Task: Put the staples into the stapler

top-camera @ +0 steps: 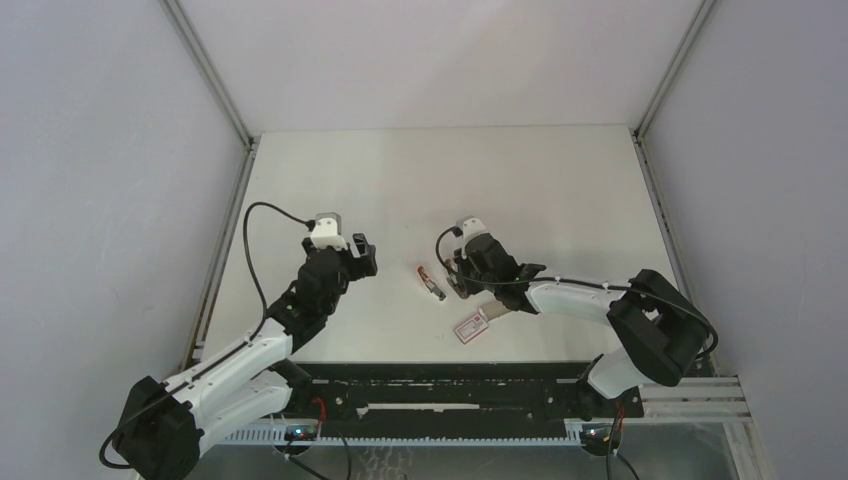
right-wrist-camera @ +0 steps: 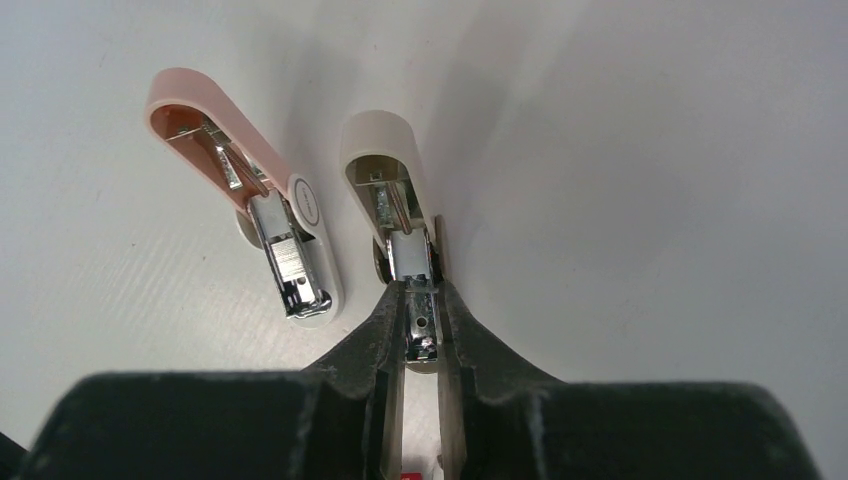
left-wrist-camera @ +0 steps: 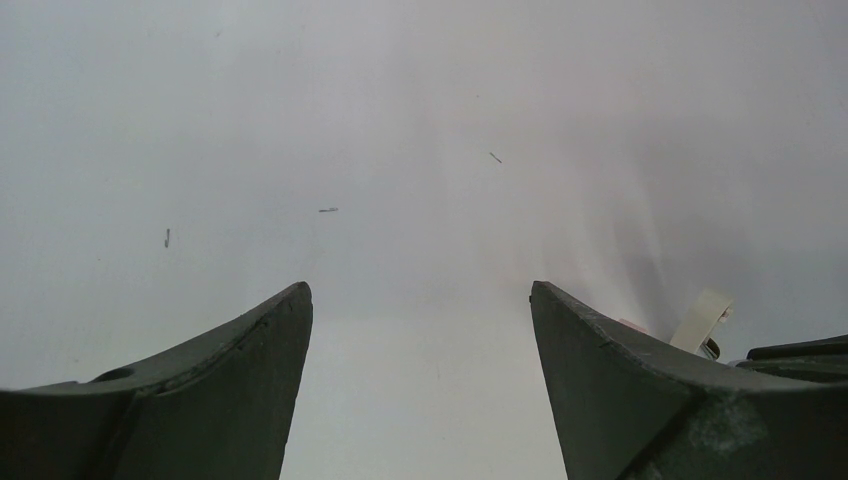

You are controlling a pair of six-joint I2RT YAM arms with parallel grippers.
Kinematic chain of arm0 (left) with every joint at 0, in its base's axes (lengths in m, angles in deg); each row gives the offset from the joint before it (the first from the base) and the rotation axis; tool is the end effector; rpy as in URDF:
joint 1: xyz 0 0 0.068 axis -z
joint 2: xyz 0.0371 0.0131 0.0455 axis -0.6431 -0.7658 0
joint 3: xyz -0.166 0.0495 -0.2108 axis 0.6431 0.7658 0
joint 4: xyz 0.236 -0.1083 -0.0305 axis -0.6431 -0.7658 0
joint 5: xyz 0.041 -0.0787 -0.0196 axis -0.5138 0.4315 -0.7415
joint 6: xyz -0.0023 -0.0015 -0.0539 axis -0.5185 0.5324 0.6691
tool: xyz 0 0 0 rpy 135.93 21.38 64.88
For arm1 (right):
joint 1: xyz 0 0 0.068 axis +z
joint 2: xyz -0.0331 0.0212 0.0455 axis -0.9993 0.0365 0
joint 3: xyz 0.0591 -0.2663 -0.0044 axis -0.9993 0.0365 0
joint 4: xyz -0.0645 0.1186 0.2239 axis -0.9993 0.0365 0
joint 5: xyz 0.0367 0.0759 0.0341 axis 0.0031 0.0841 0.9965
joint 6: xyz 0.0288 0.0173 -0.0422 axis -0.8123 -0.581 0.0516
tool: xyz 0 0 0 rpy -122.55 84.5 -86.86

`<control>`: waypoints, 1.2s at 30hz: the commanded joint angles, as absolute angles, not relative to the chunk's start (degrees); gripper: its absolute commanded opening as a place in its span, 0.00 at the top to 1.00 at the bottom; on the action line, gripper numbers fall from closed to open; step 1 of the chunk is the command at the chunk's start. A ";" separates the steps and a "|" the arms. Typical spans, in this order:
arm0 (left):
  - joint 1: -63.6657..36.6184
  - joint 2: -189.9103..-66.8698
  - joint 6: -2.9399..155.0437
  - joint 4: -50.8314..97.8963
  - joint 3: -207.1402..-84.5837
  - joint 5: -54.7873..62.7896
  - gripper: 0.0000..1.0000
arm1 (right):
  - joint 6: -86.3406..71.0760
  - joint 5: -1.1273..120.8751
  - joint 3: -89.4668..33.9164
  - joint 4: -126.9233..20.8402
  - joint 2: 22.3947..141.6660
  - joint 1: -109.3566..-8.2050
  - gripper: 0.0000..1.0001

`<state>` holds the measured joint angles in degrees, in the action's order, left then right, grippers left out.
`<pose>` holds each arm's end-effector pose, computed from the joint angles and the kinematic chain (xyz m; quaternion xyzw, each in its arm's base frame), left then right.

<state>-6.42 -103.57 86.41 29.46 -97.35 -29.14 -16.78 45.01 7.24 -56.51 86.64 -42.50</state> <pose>0.1737 -0.0974 0.2256 -0.0439 0.8031 -0.1094 0.5840 0.2115 0.2081 0.1722 -0.2072 0.8890 0.1568 0.3771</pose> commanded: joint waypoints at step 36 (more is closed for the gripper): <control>-6.54 -102.91 86.97 31.01 -96.76 -29.40 0.16 | -17.14 41.98 10.46 -65.05 87.97 -39.97 0.95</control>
<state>-6.42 -103.57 86.43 29.46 -97.35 -29.14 -17.42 43.09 9.53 -62.70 88.08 -40.60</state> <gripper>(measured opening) 0.842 0.111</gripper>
